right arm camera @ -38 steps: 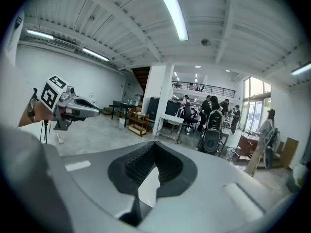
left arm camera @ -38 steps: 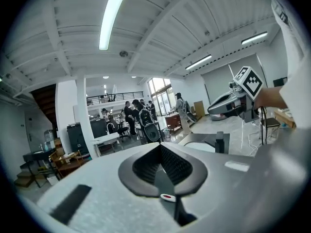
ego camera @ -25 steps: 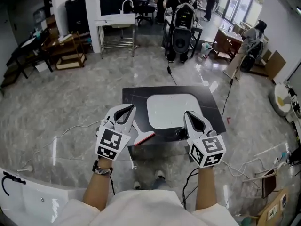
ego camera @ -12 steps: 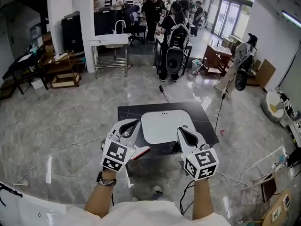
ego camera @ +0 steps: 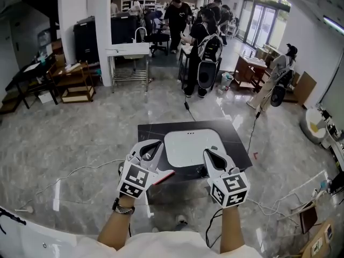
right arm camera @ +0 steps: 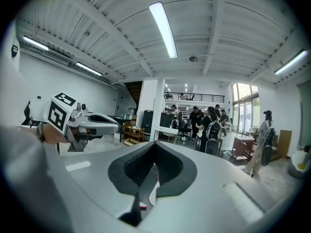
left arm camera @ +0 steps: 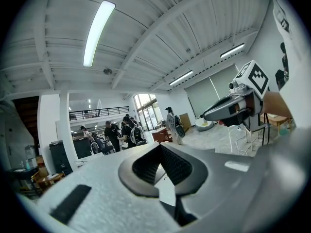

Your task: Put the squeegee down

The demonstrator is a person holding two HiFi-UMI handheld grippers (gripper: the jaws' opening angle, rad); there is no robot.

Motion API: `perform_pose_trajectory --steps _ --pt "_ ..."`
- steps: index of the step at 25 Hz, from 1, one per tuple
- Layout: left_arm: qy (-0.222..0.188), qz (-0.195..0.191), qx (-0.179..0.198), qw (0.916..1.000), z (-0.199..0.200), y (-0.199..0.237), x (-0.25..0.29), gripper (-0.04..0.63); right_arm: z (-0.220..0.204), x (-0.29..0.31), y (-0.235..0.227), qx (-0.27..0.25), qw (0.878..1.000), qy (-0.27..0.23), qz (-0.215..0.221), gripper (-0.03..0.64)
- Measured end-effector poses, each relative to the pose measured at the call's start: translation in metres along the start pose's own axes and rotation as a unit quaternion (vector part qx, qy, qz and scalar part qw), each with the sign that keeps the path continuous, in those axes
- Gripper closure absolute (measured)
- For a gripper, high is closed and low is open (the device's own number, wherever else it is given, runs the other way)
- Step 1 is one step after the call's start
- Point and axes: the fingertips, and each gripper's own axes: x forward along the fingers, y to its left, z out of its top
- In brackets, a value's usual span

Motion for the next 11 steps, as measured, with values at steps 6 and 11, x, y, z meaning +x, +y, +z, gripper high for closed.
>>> perform_pose_trajectory --steps 6,11 --pt "-0.001 0.0 -0.001 1.0 0.0 0.001 -0.007 0.591 0.002 -0.001 0.006 -0.005 1.0 0.001 0.001 0.612" --pt "-0.008 0.003 0.009 0.9999 0.007 0.006 0.002 0.591 0.012 0.004 -0.001 -0.017 1.0 -0.011 0.001 0.612"
